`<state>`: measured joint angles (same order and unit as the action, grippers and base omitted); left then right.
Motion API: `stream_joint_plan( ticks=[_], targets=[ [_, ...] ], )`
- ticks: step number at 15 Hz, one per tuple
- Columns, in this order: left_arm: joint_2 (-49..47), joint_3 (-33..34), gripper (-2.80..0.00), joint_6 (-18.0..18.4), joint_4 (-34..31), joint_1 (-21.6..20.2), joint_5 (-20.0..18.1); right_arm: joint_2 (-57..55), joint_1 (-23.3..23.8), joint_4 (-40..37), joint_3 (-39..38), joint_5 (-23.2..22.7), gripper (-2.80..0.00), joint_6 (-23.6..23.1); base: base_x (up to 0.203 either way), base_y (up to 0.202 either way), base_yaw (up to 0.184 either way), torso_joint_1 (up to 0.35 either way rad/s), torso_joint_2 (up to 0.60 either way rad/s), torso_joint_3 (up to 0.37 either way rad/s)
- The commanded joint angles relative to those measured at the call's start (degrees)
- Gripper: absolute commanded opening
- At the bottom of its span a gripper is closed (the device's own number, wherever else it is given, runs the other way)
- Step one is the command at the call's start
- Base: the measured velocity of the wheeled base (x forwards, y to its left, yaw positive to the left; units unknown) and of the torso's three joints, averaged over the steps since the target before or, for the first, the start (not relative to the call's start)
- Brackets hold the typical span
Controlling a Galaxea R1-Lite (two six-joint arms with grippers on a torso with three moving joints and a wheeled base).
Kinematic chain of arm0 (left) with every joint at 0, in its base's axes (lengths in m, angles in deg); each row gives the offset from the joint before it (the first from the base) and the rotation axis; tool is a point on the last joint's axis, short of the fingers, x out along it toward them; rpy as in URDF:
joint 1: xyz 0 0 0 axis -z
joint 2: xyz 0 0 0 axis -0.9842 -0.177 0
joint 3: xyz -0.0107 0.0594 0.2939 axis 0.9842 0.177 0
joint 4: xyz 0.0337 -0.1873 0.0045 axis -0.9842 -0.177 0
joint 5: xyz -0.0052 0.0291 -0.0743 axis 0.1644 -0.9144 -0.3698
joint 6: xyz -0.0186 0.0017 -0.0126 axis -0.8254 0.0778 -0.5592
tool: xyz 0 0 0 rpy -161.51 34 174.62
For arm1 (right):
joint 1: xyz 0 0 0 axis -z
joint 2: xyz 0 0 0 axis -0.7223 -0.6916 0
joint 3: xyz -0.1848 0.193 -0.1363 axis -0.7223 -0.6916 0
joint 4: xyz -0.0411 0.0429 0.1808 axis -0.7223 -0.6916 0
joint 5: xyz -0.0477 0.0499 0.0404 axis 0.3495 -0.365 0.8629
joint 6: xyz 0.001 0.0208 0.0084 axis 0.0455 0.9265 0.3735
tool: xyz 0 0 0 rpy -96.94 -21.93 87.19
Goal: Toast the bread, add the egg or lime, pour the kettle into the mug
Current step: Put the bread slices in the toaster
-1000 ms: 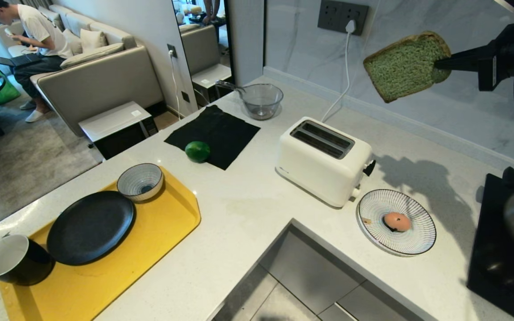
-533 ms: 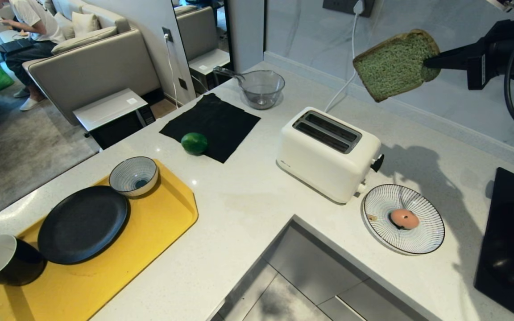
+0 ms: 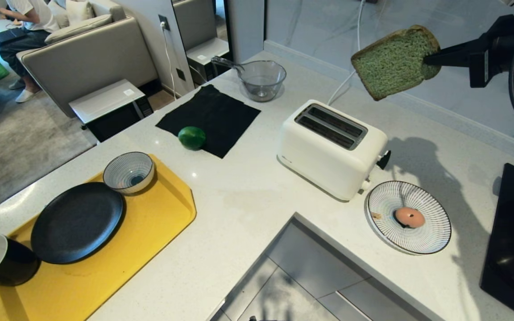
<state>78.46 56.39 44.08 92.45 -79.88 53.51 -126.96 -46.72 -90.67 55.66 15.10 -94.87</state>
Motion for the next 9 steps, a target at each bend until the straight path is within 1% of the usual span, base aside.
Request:
stream_joint_plan(
  ticks=[1,3,6,7,9],
  targets=[
    [0.10,0.88,-2.80,-0.03,0.05,-0.01,0.02,-0.70,-1.09,-0.17,-0.07,0.76,-2.80,-0.20,0.000,0.000,0.000,0.002,0.00,-0.030],
    [0.10,0.97,-2.80,-0.03,0.07,-0.01,0.02,-0.68,-1.74,-0.48,-0.18,0.87,-2.80,-0.18,0.000,0.000,0.000,0.000,0.00,0.000],
    [0.10,0.90,-2.80,-0.03,0.07,-0.01,0.02,-0.24,-4.17,-4.00,-0.16,1.00,-2.80,-0.28,0.000,0.000,0.000,0.000,0.00,0.000],
    [0.10,0.95,-2.80,-0.03,0.07,-0.01,0.02,-0.31,-4.92,-4.93,-0.23,2.11,-2.80,-0.53,0.000,0.000,0.000,0.000,0.00,0.000],
    [0.10,0.97,-2.80,-0.03,0.07,-0.01,0.02,-0.69,-5.49,-5.99,-0.24,2.55,-2.80,-0.76,0.000,0.000,0.000,0.000,0.00,0.000]
  ],
)
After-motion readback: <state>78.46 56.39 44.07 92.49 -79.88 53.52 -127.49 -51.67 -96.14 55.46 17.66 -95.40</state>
